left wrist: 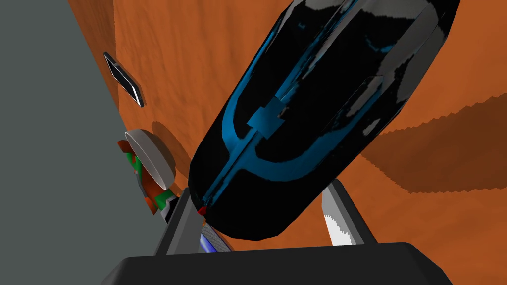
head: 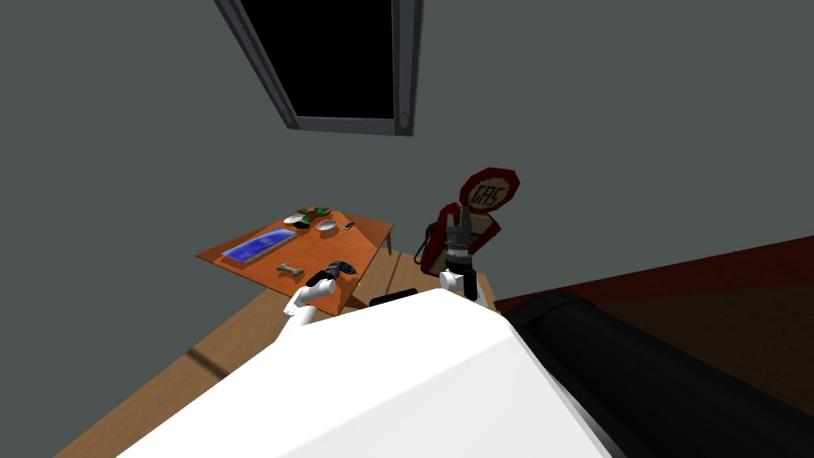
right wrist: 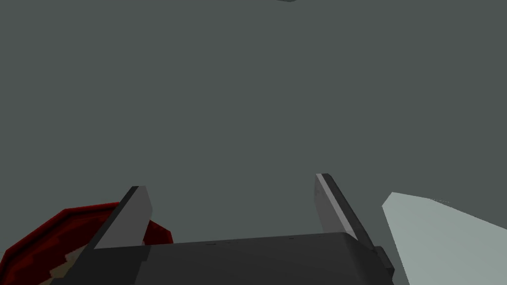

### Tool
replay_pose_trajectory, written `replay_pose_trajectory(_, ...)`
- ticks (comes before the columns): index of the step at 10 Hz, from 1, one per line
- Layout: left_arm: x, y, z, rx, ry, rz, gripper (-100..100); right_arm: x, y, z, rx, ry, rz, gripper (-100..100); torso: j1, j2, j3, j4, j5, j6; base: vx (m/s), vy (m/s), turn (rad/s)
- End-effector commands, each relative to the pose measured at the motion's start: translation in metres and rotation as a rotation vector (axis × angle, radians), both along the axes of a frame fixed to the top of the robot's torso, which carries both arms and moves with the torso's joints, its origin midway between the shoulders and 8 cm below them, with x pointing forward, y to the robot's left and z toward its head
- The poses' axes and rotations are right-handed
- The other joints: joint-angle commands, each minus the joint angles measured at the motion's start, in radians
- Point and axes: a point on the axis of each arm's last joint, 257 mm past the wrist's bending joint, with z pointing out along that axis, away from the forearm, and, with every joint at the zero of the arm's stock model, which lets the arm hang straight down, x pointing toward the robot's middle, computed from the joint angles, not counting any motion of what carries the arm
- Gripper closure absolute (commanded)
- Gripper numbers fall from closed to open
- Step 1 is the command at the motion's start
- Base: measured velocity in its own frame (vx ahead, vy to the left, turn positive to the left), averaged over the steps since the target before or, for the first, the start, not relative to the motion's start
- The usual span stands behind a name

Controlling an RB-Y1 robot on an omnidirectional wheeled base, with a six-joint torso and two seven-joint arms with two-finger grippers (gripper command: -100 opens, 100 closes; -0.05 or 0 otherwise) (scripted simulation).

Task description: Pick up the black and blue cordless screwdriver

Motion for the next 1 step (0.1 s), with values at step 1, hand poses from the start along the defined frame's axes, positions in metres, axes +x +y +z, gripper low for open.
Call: replay_pose_trajectory(1, 0.0, 0.0, 0.0, 0.0, 0.0, 0.0, 0, 0.0, 0.0, 0.0, 0.0, 0.0, 0.0, 0, 0.0, 0.0, 0.0, 0.0, 0.0, 0.0, 0.0, 0.0, 0.0)
